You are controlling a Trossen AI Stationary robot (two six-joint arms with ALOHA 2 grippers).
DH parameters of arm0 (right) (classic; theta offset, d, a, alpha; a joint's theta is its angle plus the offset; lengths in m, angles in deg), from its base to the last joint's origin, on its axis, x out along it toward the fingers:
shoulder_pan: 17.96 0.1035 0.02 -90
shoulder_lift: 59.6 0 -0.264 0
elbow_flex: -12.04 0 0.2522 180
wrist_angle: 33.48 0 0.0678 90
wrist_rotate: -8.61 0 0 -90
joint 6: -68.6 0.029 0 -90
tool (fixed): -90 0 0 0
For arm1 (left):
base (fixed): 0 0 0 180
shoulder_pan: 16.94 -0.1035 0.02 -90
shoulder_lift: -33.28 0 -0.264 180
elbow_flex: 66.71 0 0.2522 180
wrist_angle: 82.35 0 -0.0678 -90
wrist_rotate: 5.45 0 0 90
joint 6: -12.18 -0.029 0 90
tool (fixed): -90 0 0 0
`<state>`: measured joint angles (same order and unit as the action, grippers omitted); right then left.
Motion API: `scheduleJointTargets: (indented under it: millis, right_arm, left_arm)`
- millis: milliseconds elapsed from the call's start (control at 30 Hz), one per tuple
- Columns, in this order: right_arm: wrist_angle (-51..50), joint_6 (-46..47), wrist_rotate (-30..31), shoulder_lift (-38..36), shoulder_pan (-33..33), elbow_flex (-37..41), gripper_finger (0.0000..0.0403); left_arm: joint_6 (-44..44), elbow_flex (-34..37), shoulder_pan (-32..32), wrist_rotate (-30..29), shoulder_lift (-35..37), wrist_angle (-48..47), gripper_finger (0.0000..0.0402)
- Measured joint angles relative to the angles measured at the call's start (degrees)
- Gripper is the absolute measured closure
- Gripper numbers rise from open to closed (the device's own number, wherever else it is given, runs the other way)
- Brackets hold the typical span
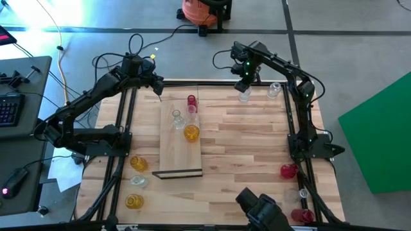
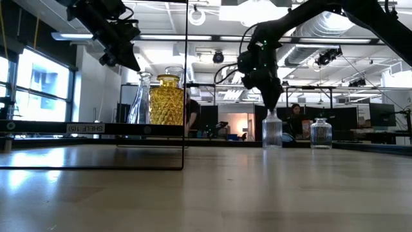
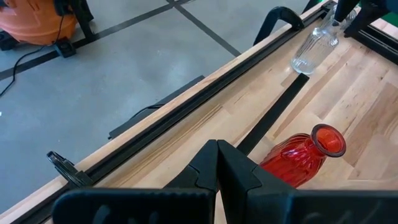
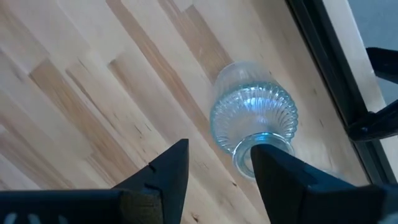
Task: Sort vases onto shelf
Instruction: Put the transparent vase on the shelf aligned with the other transparent vase
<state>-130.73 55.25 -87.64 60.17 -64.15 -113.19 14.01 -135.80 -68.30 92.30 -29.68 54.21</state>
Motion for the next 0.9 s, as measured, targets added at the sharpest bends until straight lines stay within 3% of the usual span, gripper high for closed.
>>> scheduleJointTargets:
  millis: [200,433,900]
  right_arm:
    - [0.74,-0.20,0.92,0.06,0.00,-0.02,0.0281]
    - [-0.07,-2.12,1.60,0.06,0.00,-0.10,0.0391]
    - [-6.67,-0.23,4.07,0.04,5.25,-0.13,0.0399]
  left_arm:
    - [0.02,0.00,0.00,0.00,0.00,0.00,0.0401]
    - [0.02,0.00,0.00,0.00,0.00,-0.01,0.0401]
    - [0.04,0.00,0.00,0.02,0.00,-0.06,0.0401]
